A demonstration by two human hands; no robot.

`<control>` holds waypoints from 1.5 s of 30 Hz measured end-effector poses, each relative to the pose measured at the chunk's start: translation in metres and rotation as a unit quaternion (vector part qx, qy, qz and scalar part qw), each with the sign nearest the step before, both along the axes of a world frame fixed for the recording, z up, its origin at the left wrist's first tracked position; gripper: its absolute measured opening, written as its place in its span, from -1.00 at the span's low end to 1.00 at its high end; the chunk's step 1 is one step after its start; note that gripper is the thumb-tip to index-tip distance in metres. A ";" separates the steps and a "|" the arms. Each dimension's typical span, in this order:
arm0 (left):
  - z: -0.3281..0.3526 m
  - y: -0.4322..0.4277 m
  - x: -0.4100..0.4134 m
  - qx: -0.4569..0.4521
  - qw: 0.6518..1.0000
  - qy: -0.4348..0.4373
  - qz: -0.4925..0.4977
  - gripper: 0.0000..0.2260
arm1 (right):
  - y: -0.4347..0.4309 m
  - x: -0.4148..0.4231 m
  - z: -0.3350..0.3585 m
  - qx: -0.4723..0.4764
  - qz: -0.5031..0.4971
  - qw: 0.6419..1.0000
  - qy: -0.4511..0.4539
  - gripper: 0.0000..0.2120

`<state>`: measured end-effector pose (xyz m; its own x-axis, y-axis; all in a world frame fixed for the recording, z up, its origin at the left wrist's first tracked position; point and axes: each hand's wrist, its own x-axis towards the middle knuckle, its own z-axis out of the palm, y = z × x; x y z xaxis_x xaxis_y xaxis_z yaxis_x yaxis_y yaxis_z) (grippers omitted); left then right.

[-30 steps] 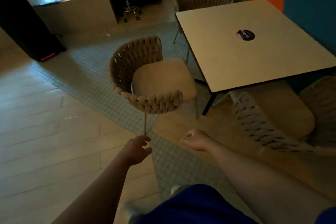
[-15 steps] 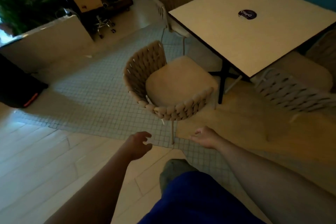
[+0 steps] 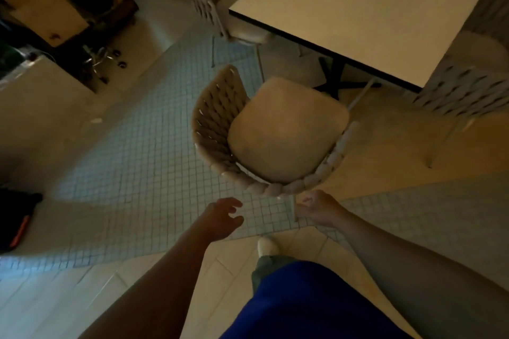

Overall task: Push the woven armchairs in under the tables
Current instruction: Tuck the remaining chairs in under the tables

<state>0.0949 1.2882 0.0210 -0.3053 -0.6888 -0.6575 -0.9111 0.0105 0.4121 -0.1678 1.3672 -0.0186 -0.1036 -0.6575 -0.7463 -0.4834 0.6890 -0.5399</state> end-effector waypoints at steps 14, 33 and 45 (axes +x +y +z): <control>-0.013 -0.185 0.018 0.042 0.971 0.006 -0.237 -0.70 | -0.089 0.096 -0.011 -0.009 -0.220 0.975 -0.001 -0.48; -0.102 -0.287 0.066 0.295 0.942 -0.006 0.157 -0.49 | -0.135 0.222 -0.041 0.053 -0.727 0.674 -0.120 -0.70; -0.159 -0.303 0.026 0.207 0.819 0.191 0.500 -0.60 | -0.151 0.141 -0.105 -0.009 -0.880 0.469 -0.079 -0.41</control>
